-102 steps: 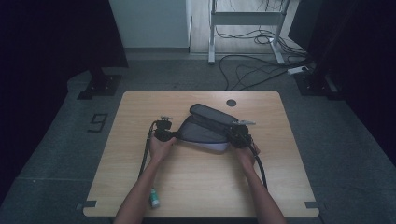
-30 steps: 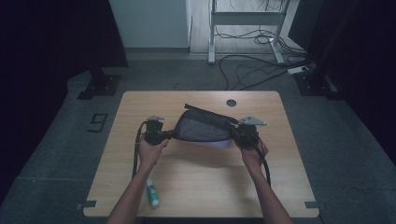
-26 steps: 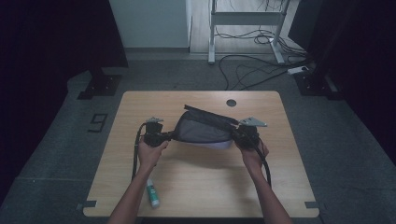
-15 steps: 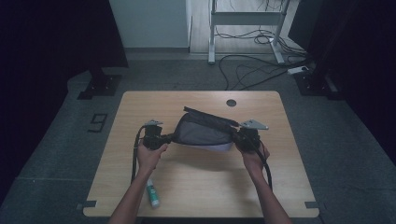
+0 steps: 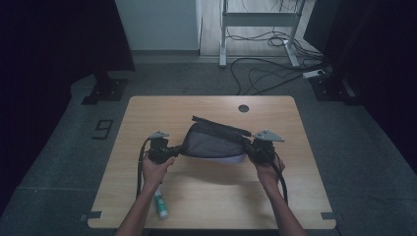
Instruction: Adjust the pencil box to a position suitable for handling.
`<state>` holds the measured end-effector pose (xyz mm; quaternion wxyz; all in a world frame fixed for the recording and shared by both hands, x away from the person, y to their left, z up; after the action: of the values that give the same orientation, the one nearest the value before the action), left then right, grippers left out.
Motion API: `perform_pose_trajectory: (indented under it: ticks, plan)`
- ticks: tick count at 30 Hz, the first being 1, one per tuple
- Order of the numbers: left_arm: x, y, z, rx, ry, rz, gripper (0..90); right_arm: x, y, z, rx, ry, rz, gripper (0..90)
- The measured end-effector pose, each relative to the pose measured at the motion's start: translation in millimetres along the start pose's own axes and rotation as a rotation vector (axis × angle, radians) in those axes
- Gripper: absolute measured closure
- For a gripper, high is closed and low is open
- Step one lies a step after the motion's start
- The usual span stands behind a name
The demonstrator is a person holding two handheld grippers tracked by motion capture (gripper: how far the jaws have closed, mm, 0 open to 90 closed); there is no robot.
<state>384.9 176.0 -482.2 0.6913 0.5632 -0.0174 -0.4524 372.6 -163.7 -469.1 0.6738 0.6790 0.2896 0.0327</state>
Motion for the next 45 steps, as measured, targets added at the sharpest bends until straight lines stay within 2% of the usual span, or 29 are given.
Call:
perform_pose_trajectory:
  ticks: [9, 17, 25, 30, 33, 37, 41, 45]
  plan:
    - [-9.9, -16.4, 4.5, 0.002, -0.022, -0.005, 86.5, -13.4, -9.3, -8.2, -0.019, 0.021, 0.0, 85.1]
    - [-10.9, -35.9, 6.0, -0.005, -0.037, -0.04, 86.2, -20.6, -24.8, -12.4, -0.001, 0.041, -0.005, 85.0]
    - [-1.6, -49.9, 4.5, -0.012, -0.038, -0.1, 84.6, -10.3, -48.6, -6.4, 0.034, 0.042, -0.063, 85.2]
    - [0.5, -51.3, 5.2, -0.012, -0.039, -0.116, 82.3, -6.2, -57.3, -2.7, 0.038, 0.031, -0.094, 84.9]
    - [2.6, -52.3, 6.0, -0.007, -0.031, -0.126, 81.2, -4.5, -61.5, -1.1, 0.018, 0.011, -0.113, 84.5]
    - [4.7, -53.0, 6.3, -0.008, -0.032, -0.129, 79.5, -2.4, -67.2, 1.6, 0.031, 0.009, -0.128, 84.4]
    - [5.9, -52.9, 6.0, -0.009, -0.025, -0.124, 73.5, -1.1, -69.4, 2.2, 0.031, 0.009, -0.138, 79.5]
    - [6.4, -51.7, 6.9, 0.008, -0.001, -0.095, 58.0, -2.3, -68.5, 1.3, 0.01, -0.006, -0.125, 71.0]
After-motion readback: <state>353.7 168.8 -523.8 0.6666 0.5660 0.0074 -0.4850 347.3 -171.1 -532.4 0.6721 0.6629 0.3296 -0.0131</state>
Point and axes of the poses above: each handheld gripper's, and its own axes: x roughly forward along the jaws, y roughly out of its top, z roughly to its right, the point moved 1 cm from there along x, roughly forward along the jaws, and after that the axes turned 8 degrees about z, right-handed, at the moved point
